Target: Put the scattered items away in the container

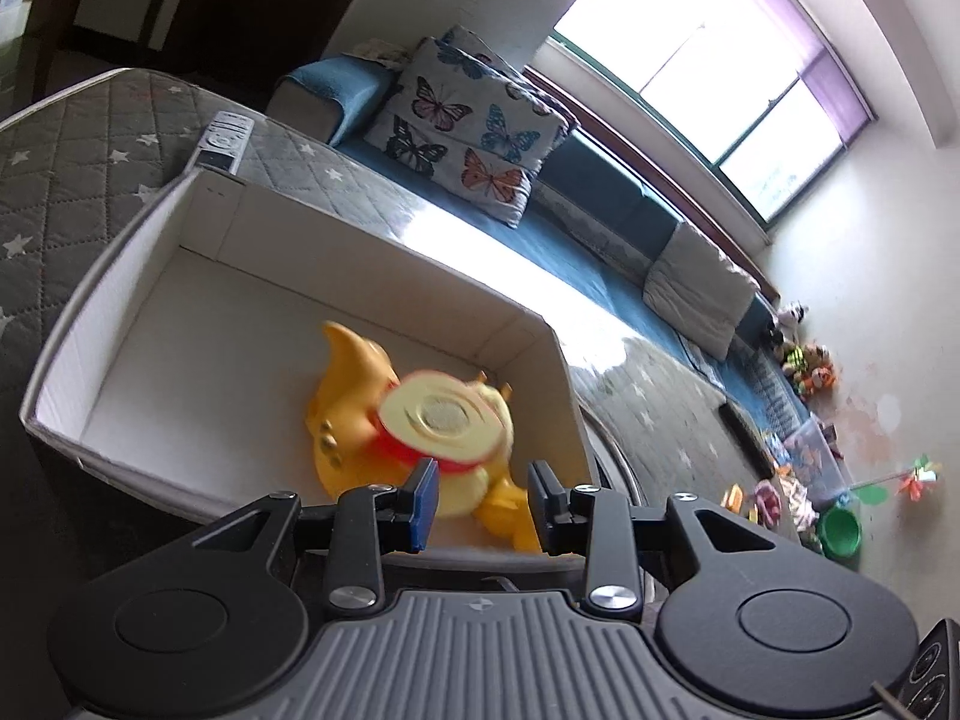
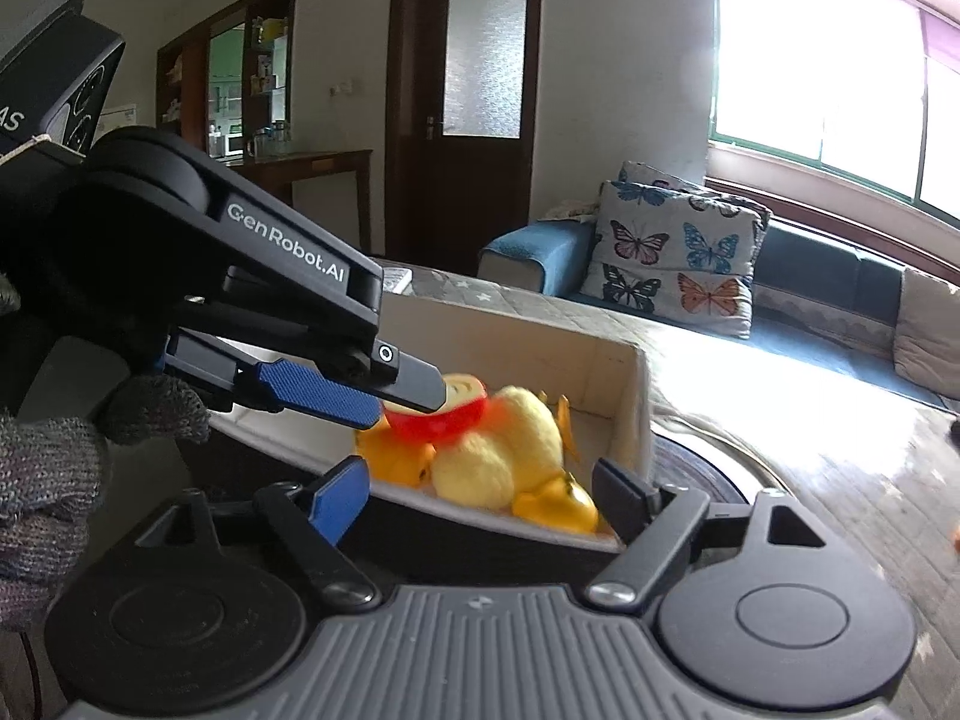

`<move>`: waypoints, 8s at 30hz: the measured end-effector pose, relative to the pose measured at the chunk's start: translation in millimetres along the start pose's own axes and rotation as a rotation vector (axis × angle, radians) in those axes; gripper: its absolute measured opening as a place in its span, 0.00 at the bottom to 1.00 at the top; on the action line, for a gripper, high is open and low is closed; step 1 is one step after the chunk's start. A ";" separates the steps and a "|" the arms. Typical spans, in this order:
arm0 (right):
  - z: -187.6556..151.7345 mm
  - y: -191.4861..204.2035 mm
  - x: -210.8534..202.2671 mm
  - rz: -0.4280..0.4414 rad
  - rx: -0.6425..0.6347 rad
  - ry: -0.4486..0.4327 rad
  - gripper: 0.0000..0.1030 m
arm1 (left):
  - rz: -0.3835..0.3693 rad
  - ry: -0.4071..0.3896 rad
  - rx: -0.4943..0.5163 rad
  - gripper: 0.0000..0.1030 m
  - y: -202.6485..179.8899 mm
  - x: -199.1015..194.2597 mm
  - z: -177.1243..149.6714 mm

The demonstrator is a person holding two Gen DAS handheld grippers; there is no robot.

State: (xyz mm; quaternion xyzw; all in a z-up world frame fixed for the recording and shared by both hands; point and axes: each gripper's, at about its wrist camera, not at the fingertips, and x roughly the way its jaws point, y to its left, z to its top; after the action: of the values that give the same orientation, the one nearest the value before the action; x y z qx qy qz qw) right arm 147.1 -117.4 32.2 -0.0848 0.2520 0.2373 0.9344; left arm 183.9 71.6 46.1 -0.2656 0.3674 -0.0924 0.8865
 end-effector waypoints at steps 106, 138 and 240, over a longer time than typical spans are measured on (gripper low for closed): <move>-41.1 -7.8 -59.8 -0.025 0.145 0.026 0.24 | -0.126 0.157 0.105 0.25 -58.0 0.1 -47.4; 7.9 0.3 40.5 0.008 0.092 0.049 0.24 | -0.032 0.016 -0.012 0.29 -2.8 0.4 18.7; -81.1 39.6 -60.8 -0.076 0.215 0.074 1.00 | 0.315 -0.007 0.229 0.33 19.8 -53.1 -113.6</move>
State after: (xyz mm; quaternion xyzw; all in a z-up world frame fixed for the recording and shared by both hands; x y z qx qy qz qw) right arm 46.8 -129.8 -7.9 -0.0025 0.3068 0.1699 0.9365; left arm 65.8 61.6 0.5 -0.1023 0.3884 0.0072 0.9158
